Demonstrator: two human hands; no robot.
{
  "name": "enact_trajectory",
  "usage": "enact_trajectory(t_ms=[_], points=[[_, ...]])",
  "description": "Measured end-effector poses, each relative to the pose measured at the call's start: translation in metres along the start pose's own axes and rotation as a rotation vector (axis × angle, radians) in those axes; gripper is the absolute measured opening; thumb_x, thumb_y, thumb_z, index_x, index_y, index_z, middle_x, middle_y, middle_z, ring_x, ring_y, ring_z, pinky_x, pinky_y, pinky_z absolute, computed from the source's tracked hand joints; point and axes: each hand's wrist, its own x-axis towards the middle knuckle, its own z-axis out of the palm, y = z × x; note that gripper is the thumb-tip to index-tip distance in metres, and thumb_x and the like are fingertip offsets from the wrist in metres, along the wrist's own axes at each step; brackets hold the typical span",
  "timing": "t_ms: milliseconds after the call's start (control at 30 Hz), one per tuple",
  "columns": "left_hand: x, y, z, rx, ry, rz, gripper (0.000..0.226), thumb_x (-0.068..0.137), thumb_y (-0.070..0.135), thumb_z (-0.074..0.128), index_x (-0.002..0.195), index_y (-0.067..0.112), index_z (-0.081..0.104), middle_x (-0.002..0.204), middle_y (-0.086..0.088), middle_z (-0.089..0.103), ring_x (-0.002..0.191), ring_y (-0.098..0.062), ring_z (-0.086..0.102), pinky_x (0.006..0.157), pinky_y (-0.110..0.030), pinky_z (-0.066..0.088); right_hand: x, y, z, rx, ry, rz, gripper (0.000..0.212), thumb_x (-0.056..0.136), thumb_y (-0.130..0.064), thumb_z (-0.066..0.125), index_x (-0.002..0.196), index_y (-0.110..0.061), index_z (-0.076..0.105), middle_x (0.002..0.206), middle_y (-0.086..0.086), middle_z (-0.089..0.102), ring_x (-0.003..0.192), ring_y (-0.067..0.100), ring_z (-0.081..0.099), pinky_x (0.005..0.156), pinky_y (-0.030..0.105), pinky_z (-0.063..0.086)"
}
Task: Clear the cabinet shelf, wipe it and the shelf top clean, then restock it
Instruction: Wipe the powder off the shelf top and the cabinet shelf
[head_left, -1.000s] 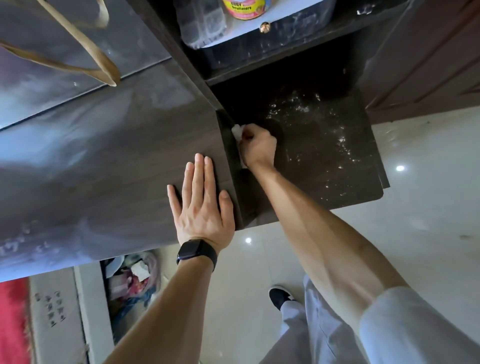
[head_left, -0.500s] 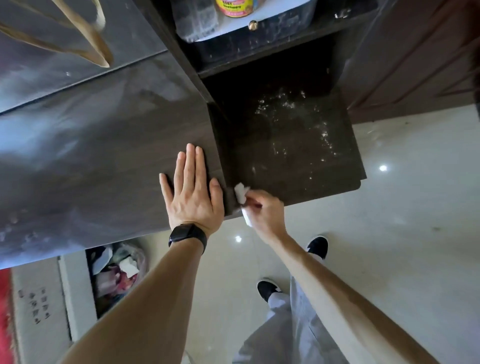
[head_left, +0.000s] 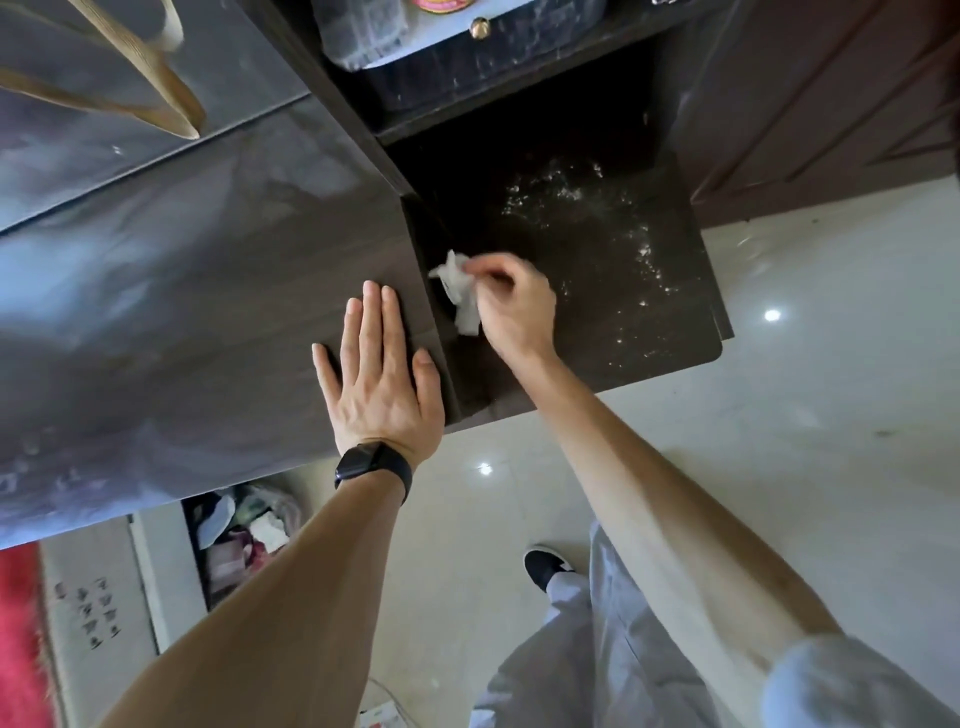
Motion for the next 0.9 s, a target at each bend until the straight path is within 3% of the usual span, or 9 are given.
enact_trajectory(t_ms=[100,233,333,400,500,567,667,767,900], points=[[0.001,0.000,0.001,0.003,-0.020,-0.002,0.065,0.097,0.038,0.024,0.158,0.022,0.007,0.166,0.006,0.003,0.152,-0.012,0.000,0.122,-0.054,0.004,0.033,-0.030,0.033,0.211,-0.056,0.089,0.017,0.083,-0.016,0.067,0.094,-0.027,0.073,0.094,-0.011,0.073,0.092,0.002,0.067,0.087,0.030,0.055],[0.002,-0.002,0.001,0.017,-0.026,0.003,0.066,0.097,0.039,0.022,0.158,0.021,0.006,0.166,0.006,0.002,0.152,-0.012,-0.001,0.121,-0.054,0.004,0.009,-0.028,0.031,0.227,-0.045,0.007,0.024,0.085,-0.005,0.066,0.099,-0.022,0.076,0.099,-0.010,0.075,0.100,0.004,0.068,0.096,0.036,0.054],[0.002,-0.003,0.001,0.014,-0.036,0.006,0.066,0.097,0.039,0.023,0.158,0.021,0.006,0.166,0.006,0.002,0.152,-0.013,-0.001,0.121,-0.055,0.004,-0.056,-0.006,-0.004,0.156,-0.130,-0.005,0.018,0.089,-0.007,0.068,0.100,-0.018,0.076,0.096,-0.004,0.075,0.088,0.005,0.069,0.082,0.030,0.056],[0.001,-0.003,0.000,0.009,-0.039,0.005,0.064,0.098,0.039,0.022,0.158,0.022,0.007,0.166,0.006,0.002,0.152,-0.013,-0.001,0.121,-0.055,0.004,-0.103,0.018,-0.035,0.134,-0.203,0.106,0.008,0.087,-0.004,0.070,0.085,-0.010,0.076,0.080,0.003,0.073,0.071,0.011,0.069,0.066,0.027,0.054],[0.000,-0.001,-0.003,-0.007,-0.026,0.005,0.063,0.099,0.039,0.021,0.158,0.022,0.009,0.166,0.006,0.004,0.152,-0.013,0.000,0.121,-0.055,0.004,-0.143,0.048,-0.067,-0.030,-0.276,0.134,0.010,0.084,-0.009,0.076,0.078,-0.018,0.076,0.084,-0.008,0.073,0.078,0.013,0.071,0.071,0.028,0.054],[0.001,-0.001,-0.003,-0.010,-0.023,0.005,0.063,0.099,0.039,0.022,0.158,0.022,0.010,0.166,0.007,0.005,0.152,-0.012,0.001,0.122,-0.054,0.003,-0.138,0.060,-0.076,-0.036,-0.201,0.133,0.011,0.086,-0.012,0.074,0.081,-0.022,0.075,0.090,-0.012,0.073,0.084,0.012,0.070,0.075,0.025,0.054],[0.000,0.001,-0.004,-0.012,-0.016,0.004,0.063,0.099,0.040,0.021,0.158,0.023,0.009,0.166,0.007,0.004,0.152,-0.012,0.000,0.122,-0.053,0.002,-0.118,0.058,-0.079,-0.109,-0.030,-0.023,0.015,0.092,-0.010,0.063,0.092,-0.023,0.071,0.097,-0.011,0.069,0.086,0.011,0.067,0.075,0.023,0.053],[-0.002,0.002,-0.004,-0.025,-0.001,0.000,0.063,0.099,0.041,0.021,0.158,0.024,0.011,0.165,0.008,0.006,0.152,-0.012,0.002,0.122,-0.052,0.002,-0.097,0.064,-0.071,-0.368,0.018,-0.211,0.026,0.092,-0.003,0.054,0.108,-0.021,0.066,0.107,-0.006,0.064,0.094,0.016,0.059,0.081,0.022,0.046],[-0.003,0.002,-0.003,-0.035,0.024,-0.022,0.063,0.097,0.044,0.021,0.158,0.025,0.013,0.165,0.009,0.008,0.151,-0.010,0.003,0.123,-0.051,0.003,-0.083,0.098,-0.049,-0.665,-0.166,-0.467,0.037,0.086,0.001,0.055,0.119,-0.014,0.063,0.124,0.002,0.062,0.118,0.026,0.055,0.091,0.034,0.053]])
